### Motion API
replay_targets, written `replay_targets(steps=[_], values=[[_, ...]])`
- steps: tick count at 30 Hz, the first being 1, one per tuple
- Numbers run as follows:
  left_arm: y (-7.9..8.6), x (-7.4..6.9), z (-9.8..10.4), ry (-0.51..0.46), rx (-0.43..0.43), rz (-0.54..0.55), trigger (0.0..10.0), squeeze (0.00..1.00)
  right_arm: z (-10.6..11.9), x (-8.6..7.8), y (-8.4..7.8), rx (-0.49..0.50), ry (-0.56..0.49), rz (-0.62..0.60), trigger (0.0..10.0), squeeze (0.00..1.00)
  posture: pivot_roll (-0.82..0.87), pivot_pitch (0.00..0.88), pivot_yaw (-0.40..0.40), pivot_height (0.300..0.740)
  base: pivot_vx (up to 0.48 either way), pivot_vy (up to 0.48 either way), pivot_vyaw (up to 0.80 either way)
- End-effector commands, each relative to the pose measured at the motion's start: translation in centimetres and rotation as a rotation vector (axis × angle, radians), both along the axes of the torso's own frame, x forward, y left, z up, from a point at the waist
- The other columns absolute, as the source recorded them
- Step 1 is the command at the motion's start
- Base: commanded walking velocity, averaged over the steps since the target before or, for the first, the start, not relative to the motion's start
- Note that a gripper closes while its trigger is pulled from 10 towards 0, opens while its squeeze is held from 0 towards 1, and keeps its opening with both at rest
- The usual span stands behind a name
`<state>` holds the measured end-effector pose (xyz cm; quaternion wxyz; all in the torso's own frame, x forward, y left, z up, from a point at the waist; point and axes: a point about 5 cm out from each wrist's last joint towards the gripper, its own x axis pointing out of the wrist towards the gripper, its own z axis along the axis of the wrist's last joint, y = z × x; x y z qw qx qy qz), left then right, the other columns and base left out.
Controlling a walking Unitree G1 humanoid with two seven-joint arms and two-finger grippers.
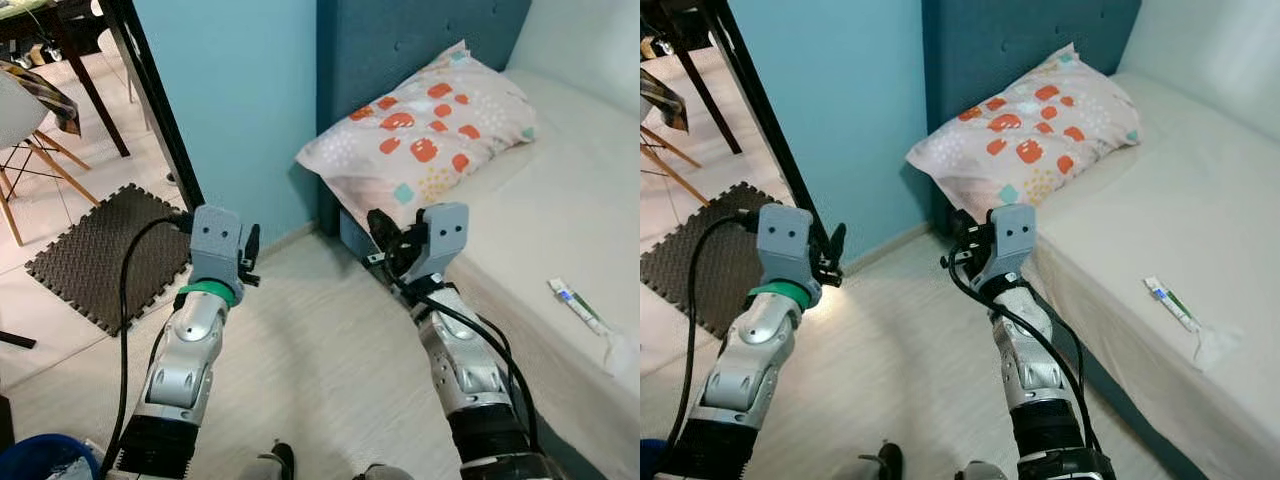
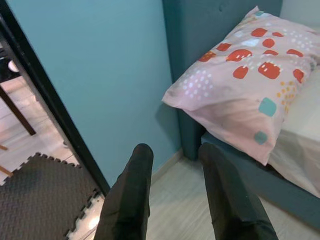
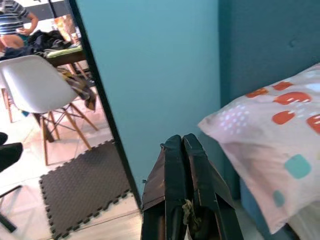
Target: Clean up the room
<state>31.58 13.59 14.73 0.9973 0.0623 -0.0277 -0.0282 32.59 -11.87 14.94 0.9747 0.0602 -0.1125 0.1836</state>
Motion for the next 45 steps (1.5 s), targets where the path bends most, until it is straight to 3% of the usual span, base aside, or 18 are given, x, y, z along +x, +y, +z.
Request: replay_targets(steps=[1, 45], values=[[0.03, 0.03, -0.29, 0.008, 0.015, 0.001, 10.0, 0.0, -0.31, -0.02, -0.16, 0.005, 0.007, -0.012, 10.0, 0.0, -0.12, 0.047, 0.086, 0.74, 0.48, 0.0, 0.0], [-0.78, 0.46, 0.14, -0.021, 0.022, -0.044, 10.0, 0.0, -0.78, -0.03, -0.21, 0.014, 0.014, -0.02, 10.0, 0.0, -0.12, 0.057, 0.091, 0.74, 0.477, 0.0, 0.0]])
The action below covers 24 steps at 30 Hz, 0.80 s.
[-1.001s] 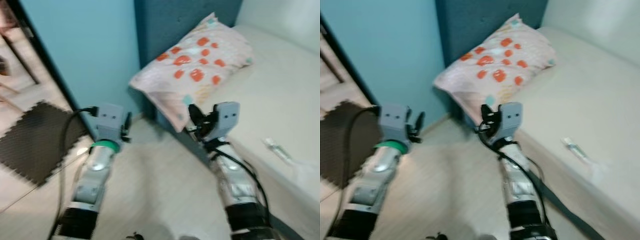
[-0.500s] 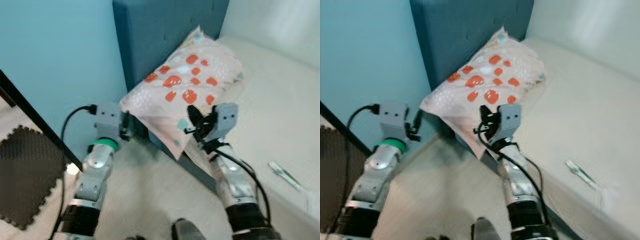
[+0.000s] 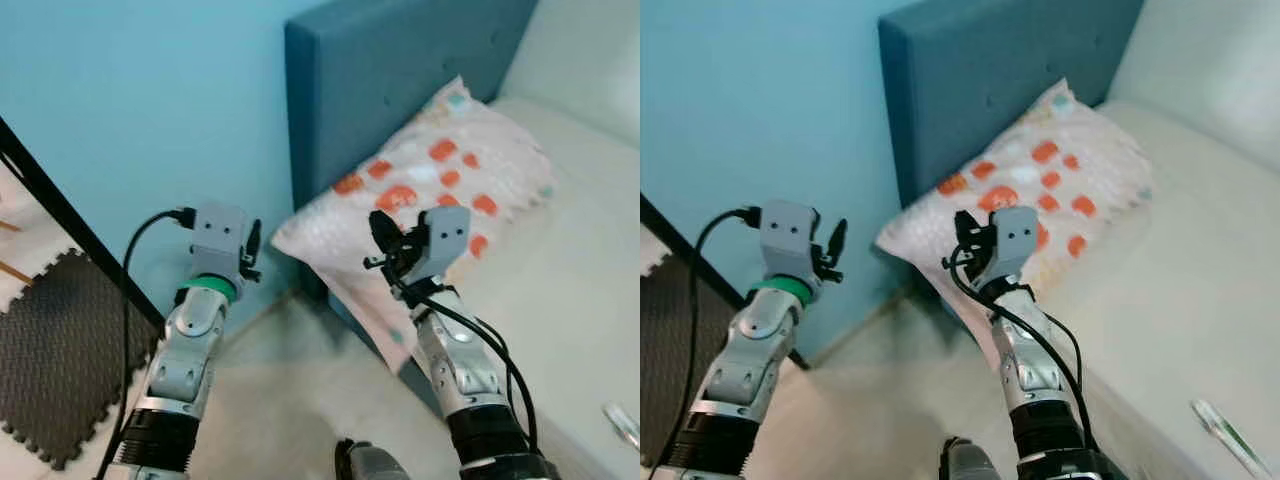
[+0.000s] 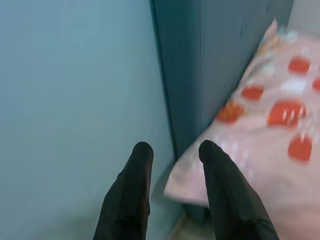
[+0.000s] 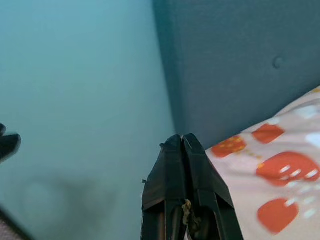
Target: Clean up the room
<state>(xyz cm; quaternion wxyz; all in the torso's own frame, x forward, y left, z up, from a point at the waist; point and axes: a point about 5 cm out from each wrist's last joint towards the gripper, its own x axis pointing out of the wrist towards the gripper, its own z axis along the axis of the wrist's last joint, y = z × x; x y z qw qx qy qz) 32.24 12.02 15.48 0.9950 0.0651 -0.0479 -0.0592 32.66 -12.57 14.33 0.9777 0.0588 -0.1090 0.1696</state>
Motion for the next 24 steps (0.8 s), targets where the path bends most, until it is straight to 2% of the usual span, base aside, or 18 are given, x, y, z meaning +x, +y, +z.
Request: replay_targets(steps=[1, 5, 8, 9, 11, 14, 24], values=[[0.7, -0.1, -0.5, 0.012, 0.016, 0.017, 10.0, 0.0, -0.2, -0.1, 0.5, 0.015, 0.004, 0.008, 10.0, 0.0, -0.12, 0.057, 0.091, 0.74, 0.472, 0.0, 0.0], [0.4, 0.0, -0.2, -0.001, 0.023, -0.022, 10.0, 0.0, -0.2, 0.0, 0.4, 0.02, 0.007, 0.007, 10.0, 0.0, -0.12, 0.056, 0.092, 0.74, 0.472, 0.0, 0.0], [0.3, 0.0, -0.2, 0.0, 0.024, -0.044, 10.0, 0.0, -0.2, 0.0, 0.4, 0.022, 0.009, 0.007, 10.0, 0.0, -0.12, 0.055, 0.092, 0.74, 0.472, 0.0, -0.59], [-0.1, 0.0, -0.2, 0.012, 0.021, -0.105, 10.0, 0.0, -0.2, 0.0, 0.3, 0.024, 0.011, 0.005, 10.0, 0.0, -0.12, 0.055, 0.091, 0.74, 0.356, 0.0, -0.74], [-0.3, -0.1, -0.3, 0.019, 0.02, -0.132, 10.0, 0.0, -0.2, 0.0, 0.2, 0.026, 0.011, 0.003, 10.0, 0.0, -0.12, 0.055, 0.091, 0.74, 0.356, 0.0, -0.74], [-0.8, -0.4, -0.3, 0.035, 0.008, -0.216, 10.0, 0.0, -0.2, 0.0, -0.2, 0.026, 0.011, -0.009, 10.0, 0.0, -0.12, 0.055, 0.092, 0.74, 0.0, 0.0, -0.74], [-1.2, -0.1, 0.3, 0.011, -0.007, -0.228, 10.0, 0.0, 0.0, 0.2, -0.6, 0.026, 0.005, -0.021, 10.0, 0.0, -0.12, 0.048, 0.092, 0.74, 0.0, 0.0, -0.74]])
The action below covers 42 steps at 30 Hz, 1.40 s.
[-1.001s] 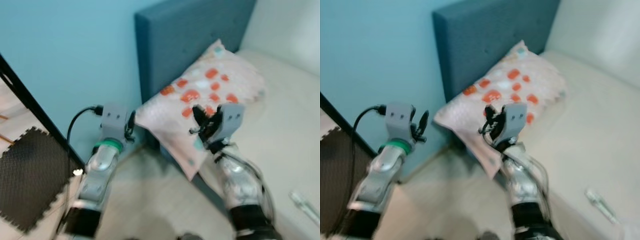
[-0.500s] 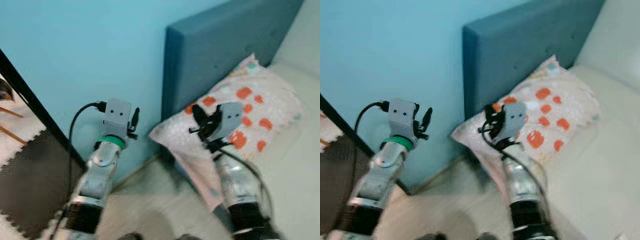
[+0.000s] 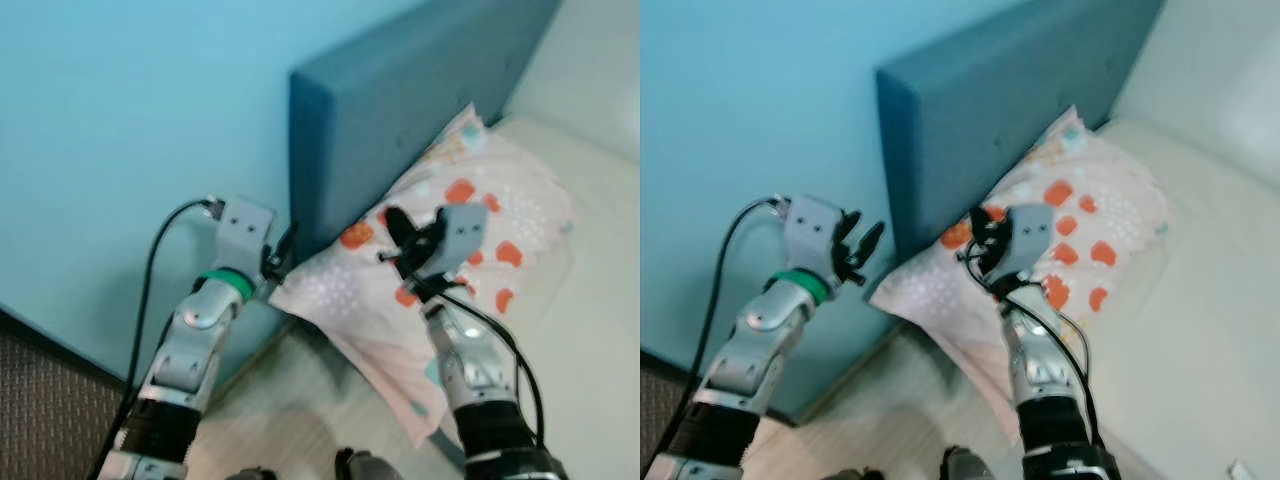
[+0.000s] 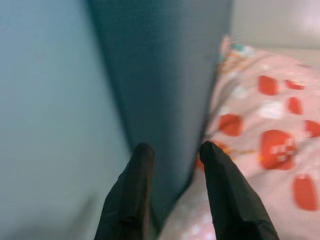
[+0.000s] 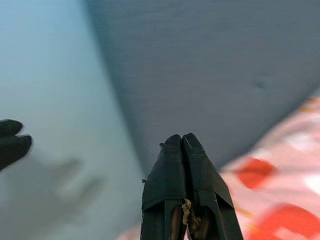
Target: Clean up the room
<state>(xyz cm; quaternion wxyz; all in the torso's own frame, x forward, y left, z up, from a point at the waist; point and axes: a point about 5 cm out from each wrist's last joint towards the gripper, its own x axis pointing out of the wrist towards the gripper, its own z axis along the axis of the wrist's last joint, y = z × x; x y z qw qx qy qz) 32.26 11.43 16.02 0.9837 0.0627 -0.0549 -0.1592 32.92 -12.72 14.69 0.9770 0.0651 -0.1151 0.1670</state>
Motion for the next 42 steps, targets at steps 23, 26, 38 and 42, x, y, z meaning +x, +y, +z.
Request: replay_targets(steps=[23, 26, 38, 42], values=[[-0.81, 0.1, -0.07, 0.019, -0.03, -0.032, 10.0, 0.0, -0.25, 0.06, -0.53, 0.012, 0.01, -0.016, 10.0, 0.0, -0.13, 0.043, 0.094, 0.74, 0.0, 0.0, -0.74], [-0.7, 0.26, 0.01, 0.019, -0.03, -0.021, 10.0, 0.0, -0.26, 0.05, -0.51, 0.017, 0.012, -0.016, 10.0, 0.0, -0.12, 0.044, 0.096, 0.74, 0.0, 0.0, -0.75], [-0.55, 0.47, 0.26, 0.018, -0.038, -0.002, 10.0, 0.0, -0.24, 0.08, -0.48, 0.033, 0.016, -0.018, 10.0, 0.0, -0.13, 0.051, 0.097, 0.74, 0.0, 0.0, -0.75], [-0.51, 0.5, 0.31, 0.018, -0.039, 0.0, 10.0, 0.0, -0.22, 0.11, -0.5, 0.041, 0.017, -0.019, 10.0, 0.0, -0.13, 0.052, 0.096, 0.74, 0.0, 0.0, -0.75]])
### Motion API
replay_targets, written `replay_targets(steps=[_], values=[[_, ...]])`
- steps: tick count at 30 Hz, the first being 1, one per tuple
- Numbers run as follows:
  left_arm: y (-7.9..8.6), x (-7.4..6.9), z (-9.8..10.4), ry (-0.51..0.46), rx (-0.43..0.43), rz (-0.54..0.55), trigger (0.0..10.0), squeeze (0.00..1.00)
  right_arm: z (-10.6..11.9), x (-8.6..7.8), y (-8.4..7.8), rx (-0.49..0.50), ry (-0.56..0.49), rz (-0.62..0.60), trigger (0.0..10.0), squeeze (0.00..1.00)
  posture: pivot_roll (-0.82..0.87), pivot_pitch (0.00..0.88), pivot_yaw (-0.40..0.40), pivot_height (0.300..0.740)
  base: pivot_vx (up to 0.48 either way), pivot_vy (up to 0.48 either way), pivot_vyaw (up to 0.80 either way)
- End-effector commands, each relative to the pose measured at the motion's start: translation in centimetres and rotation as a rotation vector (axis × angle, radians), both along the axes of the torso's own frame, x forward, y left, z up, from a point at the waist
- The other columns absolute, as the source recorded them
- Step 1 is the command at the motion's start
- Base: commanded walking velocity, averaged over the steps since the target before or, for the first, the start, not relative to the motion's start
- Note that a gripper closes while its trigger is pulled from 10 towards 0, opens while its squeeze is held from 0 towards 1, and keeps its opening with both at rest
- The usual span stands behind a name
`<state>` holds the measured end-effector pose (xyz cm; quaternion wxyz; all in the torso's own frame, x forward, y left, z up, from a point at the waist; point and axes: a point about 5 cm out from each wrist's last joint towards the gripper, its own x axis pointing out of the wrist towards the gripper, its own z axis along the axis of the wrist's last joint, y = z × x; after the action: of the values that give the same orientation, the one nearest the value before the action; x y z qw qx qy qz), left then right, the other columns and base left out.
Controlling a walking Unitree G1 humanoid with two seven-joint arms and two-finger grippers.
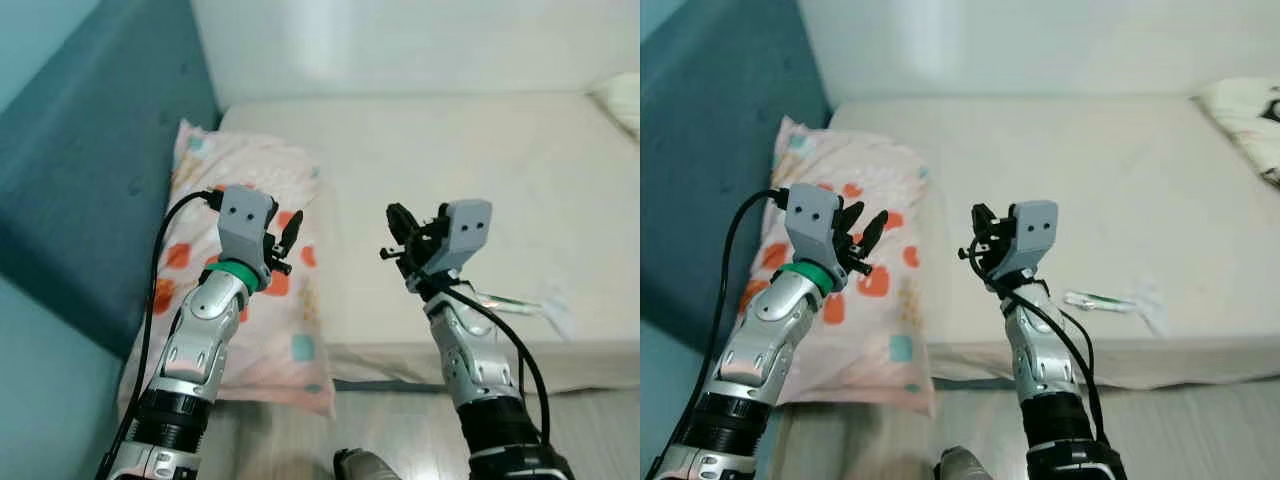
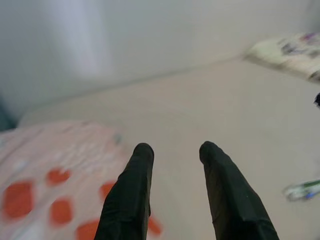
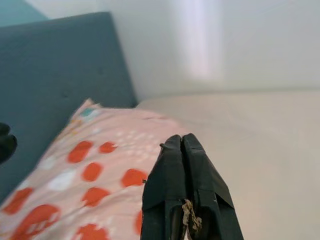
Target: Clean up the room
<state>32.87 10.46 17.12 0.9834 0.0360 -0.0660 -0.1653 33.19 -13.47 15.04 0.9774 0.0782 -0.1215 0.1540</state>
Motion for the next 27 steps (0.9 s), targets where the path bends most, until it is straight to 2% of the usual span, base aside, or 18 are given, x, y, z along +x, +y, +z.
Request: replay_targets(steps=[1, 10, 14, 15, 18, 27], values=[[0.5, -0.1, -0.8, 0.03, 0.017, 0.016, 10.0, 0.0, -0.5, -0.2, 0.2, 0.014, 0.024, 0.004, 10.0, 0.0, -0.13, 0.052, 0.096, 0.74, 0.0, 0.0, -0.75], [0.6, -0.1, -0.4, 0.022, 0.0, 0.012, 10.0, 0.0, -0.3, 0.2, -0.6, 0.119, 0.045, -0.041, 10.0, 0.0, -0.12, 0.05, 0.093, 0.74, 0.0, 0.0, -0.75], [0.7, -0.1, -0.3, 0.018, -0.005, 0.015, 10.0, 0.0, -0.2, 0.4, -1.1, 0.138, 0.048, -0.085, 10.0, 0.0, -0.12, 0.05, 0.093, 0.74, 0.0, 0.321, -0.73], [0.7, 0.0, -0.3, 0.017, -0.009, 0.019, 10.0, 0.0, -0.3, 0.6, -1.3, 0.105, 0.053, -0.102, 10.0, 0.0, -0.12, 0.048, 0.092, 0.74, 0.0, 0.48, 0.0], [0.7, 0.0, -0.3, 0.016, -0.012, 0.022, 10.0, 0.0, -0.4, 0.7, -1.0, 0.087, 0.058, -0.096, 10.0, 0.0, -0.12, 0.048, 0.092, 0.74, 0.0, 0.48, 0.0], [0.7, 0.1, -0.2, 0.013, -0.014, 0.023, 10.0, 0.0, -0.5, 0.7, -0.7, 0.084, 0.059, -0.081, 10.0, 0.0, -0.12, 0.047, 0.091, 0.74, 0.0, 0.48, 0.0]])
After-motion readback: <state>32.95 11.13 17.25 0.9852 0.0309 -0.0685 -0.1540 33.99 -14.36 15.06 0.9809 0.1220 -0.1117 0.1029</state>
